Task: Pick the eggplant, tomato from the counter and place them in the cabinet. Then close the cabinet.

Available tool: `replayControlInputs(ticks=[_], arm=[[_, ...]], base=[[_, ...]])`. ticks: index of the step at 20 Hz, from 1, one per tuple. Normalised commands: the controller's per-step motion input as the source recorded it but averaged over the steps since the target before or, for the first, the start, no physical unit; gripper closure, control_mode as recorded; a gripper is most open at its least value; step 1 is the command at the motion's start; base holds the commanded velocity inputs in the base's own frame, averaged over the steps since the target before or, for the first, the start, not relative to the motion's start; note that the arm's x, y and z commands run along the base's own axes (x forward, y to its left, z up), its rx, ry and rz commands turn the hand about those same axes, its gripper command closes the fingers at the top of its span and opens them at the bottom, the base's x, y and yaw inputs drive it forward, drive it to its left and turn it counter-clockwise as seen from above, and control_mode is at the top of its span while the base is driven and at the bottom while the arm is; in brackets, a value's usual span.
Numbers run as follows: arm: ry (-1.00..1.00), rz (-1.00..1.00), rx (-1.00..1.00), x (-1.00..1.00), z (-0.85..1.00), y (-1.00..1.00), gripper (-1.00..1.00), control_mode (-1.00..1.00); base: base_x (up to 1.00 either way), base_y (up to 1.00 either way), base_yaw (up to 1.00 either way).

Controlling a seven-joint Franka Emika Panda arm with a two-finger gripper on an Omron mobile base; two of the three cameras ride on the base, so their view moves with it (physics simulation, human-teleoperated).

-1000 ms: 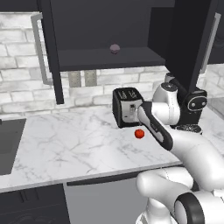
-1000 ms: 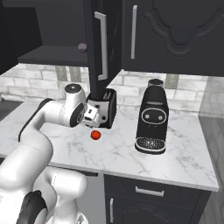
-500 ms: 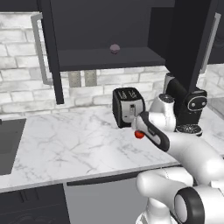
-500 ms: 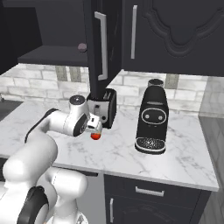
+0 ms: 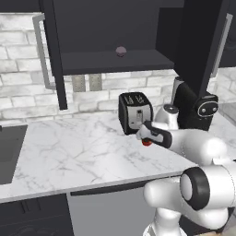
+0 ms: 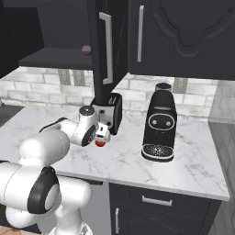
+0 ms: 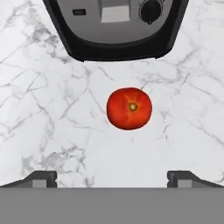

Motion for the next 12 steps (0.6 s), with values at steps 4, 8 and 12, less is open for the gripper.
replayControlInputs(ticks=[4, 8, 12], arm=[[0.0, 0.03, 0.0, 0.49, -0.23, -0.1, -1.0, -1.0], [0.0, 0.03, 0.0, 0.47, -0.29, -0.08, -1.0, -1.0], [0.01, 0.04, 0.0, 0.38, -0.47, 0.0, -1.0, -1.0]], base=[[0.0, 0.0, 0.0], [0.0, 0.0, 0.0], [0.0, 0.0, 0.0]])
